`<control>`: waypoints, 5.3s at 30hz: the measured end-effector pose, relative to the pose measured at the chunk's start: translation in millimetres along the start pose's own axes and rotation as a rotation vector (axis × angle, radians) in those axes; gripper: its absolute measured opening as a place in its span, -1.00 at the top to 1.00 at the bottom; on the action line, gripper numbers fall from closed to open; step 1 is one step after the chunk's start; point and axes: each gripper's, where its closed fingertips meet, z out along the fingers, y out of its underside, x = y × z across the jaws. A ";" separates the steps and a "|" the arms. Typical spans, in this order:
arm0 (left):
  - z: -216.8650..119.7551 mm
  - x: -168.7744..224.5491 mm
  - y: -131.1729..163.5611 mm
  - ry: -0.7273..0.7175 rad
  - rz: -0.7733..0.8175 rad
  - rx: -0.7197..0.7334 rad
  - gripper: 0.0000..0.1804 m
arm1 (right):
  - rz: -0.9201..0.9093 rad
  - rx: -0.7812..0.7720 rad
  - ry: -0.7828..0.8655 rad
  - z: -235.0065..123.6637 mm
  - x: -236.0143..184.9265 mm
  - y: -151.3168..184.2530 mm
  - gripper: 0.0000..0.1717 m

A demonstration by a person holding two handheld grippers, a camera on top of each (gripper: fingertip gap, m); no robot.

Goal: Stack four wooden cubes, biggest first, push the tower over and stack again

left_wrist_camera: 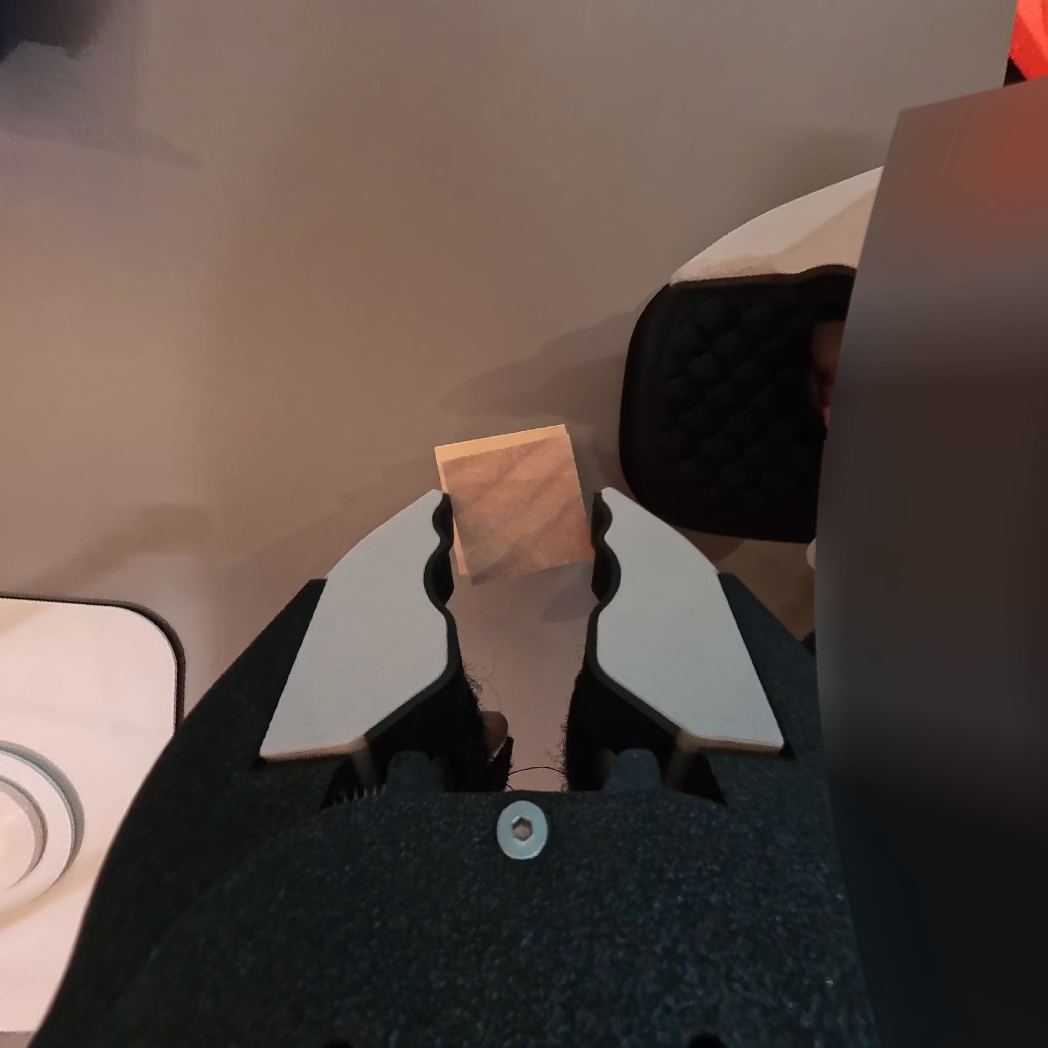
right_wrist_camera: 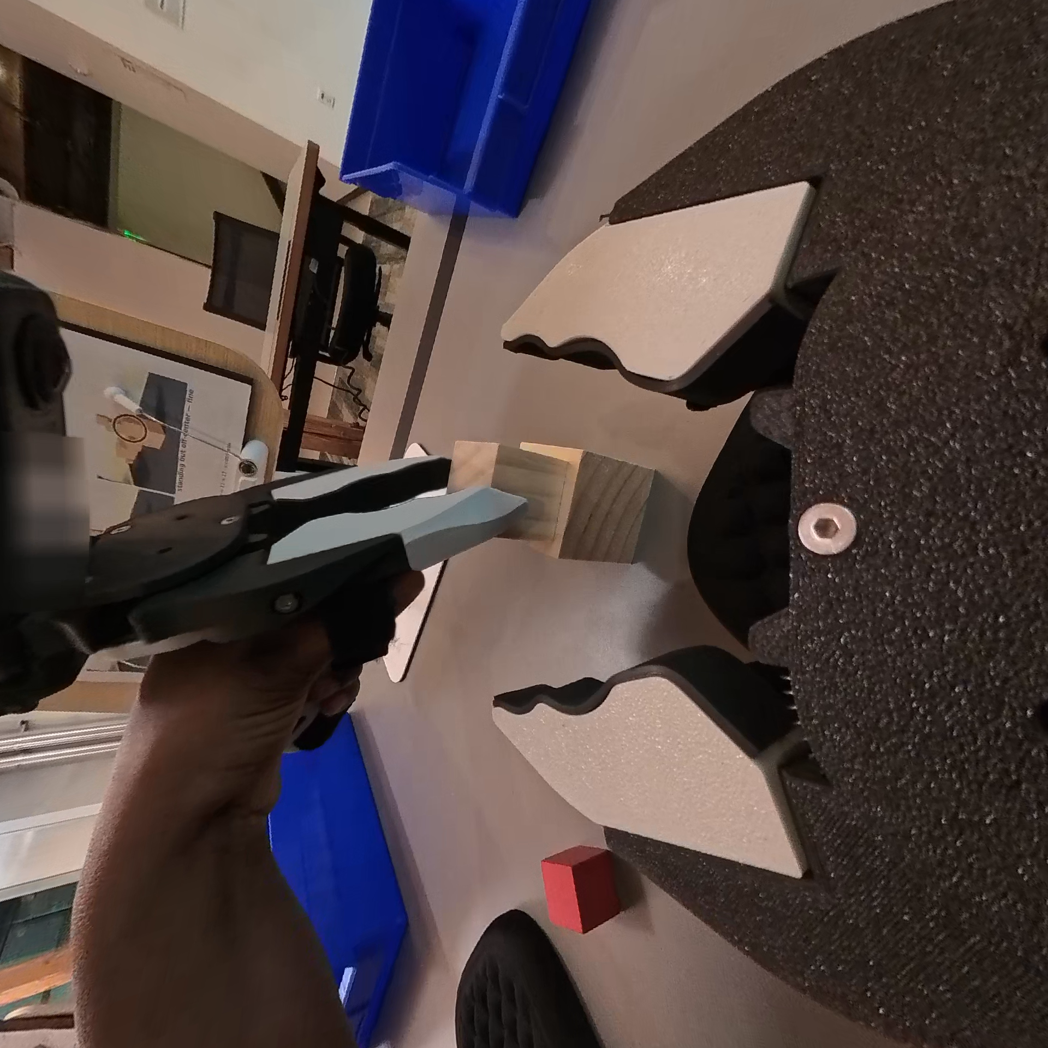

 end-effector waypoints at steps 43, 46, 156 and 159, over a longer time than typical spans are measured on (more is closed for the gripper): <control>-38.1 64.3 149.0 -0.203 -0.399 0.043 0.70 | -0.011 -0.007 0.009 0.2 0.4 0.6 -0.28; -55.4 53.3 118.5 -0.223 -0.334 0.075 0.70 | -0.009 -0.005 0.011 0.0 0.8 0.4 -0.27; 127.4 243.6 230.9 -0.051 -0.041 0.036 0.75 | -0.026 0.115 0.024 -12.2 -0.2 -12.4 -0.18; 84.8 264.2 202.3 -0.016 -0.024 0.099 0.75 | -0.039 0.109 0.022 -11.5 -1.9 -11.8 -0.17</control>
